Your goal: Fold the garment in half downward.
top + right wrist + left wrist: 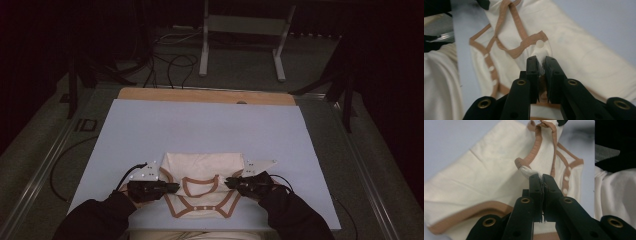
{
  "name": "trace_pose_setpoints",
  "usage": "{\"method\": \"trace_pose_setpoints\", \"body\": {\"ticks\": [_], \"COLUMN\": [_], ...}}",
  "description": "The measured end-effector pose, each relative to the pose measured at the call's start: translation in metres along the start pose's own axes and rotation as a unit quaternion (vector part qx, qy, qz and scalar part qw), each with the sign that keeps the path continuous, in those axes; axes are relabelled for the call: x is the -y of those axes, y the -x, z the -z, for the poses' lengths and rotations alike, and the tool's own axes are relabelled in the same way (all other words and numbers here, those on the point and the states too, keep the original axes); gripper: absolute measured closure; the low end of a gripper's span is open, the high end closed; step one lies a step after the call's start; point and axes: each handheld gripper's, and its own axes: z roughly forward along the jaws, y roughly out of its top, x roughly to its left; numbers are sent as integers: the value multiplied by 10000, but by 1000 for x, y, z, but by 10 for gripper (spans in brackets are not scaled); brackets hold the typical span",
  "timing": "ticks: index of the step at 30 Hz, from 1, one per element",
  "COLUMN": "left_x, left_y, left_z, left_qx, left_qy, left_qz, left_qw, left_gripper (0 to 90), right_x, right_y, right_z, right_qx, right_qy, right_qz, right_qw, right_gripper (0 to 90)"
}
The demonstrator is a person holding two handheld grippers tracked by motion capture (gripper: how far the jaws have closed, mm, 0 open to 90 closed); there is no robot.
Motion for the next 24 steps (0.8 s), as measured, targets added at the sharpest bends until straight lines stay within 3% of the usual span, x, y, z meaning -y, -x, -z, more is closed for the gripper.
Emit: {"method": "trace_pose_setpoints", "body": {"ticks": [4, 14, 16, 19, 21, 24], "left_x": [6, 13, 14, 14, 13, 11], "left_y": [0, -2, -1, -2, -3, -5], "left_z": [-3, -16, -18, -17, -14, -12], "left_qx": [8, -92, -112, -121, -61, -1], "left_qy": [-124, -582, -589, -468, -401, -383], "left_qz": [43, 117, 114, 83, 114, 128], "left_qw": [9999, 9982, 9981, 9988, 9991, 9992], "left_gripper": [883, 868, 831, 625, 581, 564], "right_x": [12, 24, 25, 23, 20, 14], "right_y": [-6, 4, 4, 5, 5, 7], "right_z": [-7, -23, -25, -24, -21, -16], "right_qx": [-88, -139, -175, -209, -247, -237], "right_qy": [-188, -345, -400, -320, -236, -160], "right_qz": [-37, -226, -293, -283, -277, -280], "right_qw": [9998, 9991, 9986, 9989, 9990, 9992], "right_gripper": [821, 800, 740, 608, 523, 479]}}
